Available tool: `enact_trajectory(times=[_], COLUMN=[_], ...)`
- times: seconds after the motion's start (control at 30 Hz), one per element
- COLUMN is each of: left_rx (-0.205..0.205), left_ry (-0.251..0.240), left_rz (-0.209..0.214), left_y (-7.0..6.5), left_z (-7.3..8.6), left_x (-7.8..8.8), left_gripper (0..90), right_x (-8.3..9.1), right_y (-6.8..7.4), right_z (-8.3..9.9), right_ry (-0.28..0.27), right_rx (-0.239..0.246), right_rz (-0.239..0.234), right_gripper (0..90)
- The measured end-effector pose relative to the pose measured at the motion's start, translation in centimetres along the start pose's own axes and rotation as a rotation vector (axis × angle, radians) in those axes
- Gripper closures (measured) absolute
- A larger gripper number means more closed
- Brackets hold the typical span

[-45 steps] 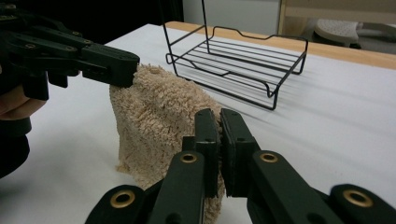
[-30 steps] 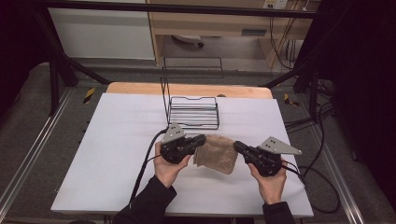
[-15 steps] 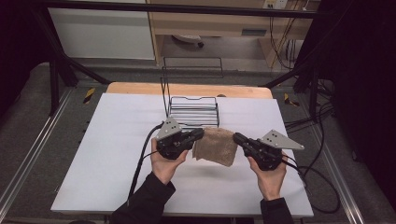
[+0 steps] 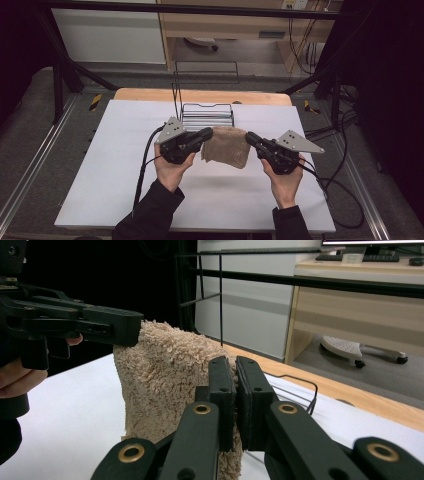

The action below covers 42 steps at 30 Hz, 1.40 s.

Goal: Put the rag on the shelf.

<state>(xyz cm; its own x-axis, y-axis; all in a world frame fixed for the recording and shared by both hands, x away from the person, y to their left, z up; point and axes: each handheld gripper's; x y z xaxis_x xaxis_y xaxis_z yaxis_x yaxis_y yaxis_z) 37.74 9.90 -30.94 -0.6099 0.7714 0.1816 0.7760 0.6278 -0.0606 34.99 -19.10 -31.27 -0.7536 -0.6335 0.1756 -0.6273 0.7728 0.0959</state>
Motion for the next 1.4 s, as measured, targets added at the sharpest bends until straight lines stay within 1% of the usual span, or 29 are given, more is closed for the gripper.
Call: enact_trajectory(times=[0.27, 0.33, 0.4, 0.43, 0.57, 0.77, 0.93, 0.97, 1.2, 1.33, 1.4], left_rx=[-0.003, -0.005, -0.006, -0.006, -0.009, -0.011, -0.007, -0.005, 0.002, -0.005, 0.001], left_ry=[-0.030, -0.039, -0.047, -0.052, -0.070, -0.086, -0.096, -0.099, -0.119, -0.127, -0.133], left_rz=[-0.019, -0.024, -0.029, -0.032, -0.042, -0.047, -0.050, -0.052, -0.075, -0.088, -0.090], left_y=[0.6, 0.7, 0.9, 1.0, 1.2, 1.5, 2.0, 2.1, 3.1, 3.7, 4.0], left_z=[-1.3, -1.7, -2.0, -2.2, -2.9, -3.6, -4.4, -4.6, -5.8, -6.6, -6.9], left_x=[0.5, 0.5, 0.6, 0.7, 0.8, 1.0, 1.1, 1.1, 1.3, 1.5, 1.5], left_gripper=[85.3, 85.4, 85.3, 85.4, 85.4, 85.3, 85.3, 85.3, 85.4, 85.4, 85.4], right_x=[-0.8, -1.1, -1.1, -1.3, -1.4, -1.9, -2.3, -2.6, -3.4, -4.1, -4.3], right_y=[0.1, 0.2, 0.2, 0.3, 0.4, 0.3, 0.4, 0.5, 0.6, 0.6, 0.7], right_z=[-1.4, -2.0, -2.2, -2.7, -3.2, -4.3, -5.2, -5.7, -6.9, -7.6, -7.9], right_ry=[-0.032, -0.044, -0.046, -0.056, -0.070, -0.090, -0.105, -0.109, -0.127, -0.137, -0.137], right_rx=[0.015, 0.020, 0.021, 0.029, 0.033, 0.051, 0.061, 0.066, 0.072, 0.076, 0.078], right_rz=[0.001, 0.001, 0.002, 0.002, 0.001, 0.006, 0.012, 0.016, 0.014, 0.011, 0.011], right_gripper=[86.6, 86.6, 86.6, 86.6, 86.6, 86.6, 86.7, 86.7, 86.7, 86.7, 86.7])
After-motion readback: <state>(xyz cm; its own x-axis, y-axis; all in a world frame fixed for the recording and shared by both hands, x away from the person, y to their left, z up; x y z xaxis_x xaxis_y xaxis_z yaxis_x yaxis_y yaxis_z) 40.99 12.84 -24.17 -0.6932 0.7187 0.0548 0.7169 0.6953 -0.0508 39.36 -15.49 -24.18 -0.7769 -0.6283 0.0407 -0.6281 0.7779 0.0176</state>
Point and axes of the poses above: each handheld gripper's, and its own axes: x roughly backward along the jaws, z roughly out of its underside, y roughly to its left, and after that the axes turned 4 degrees about -x, right-handed
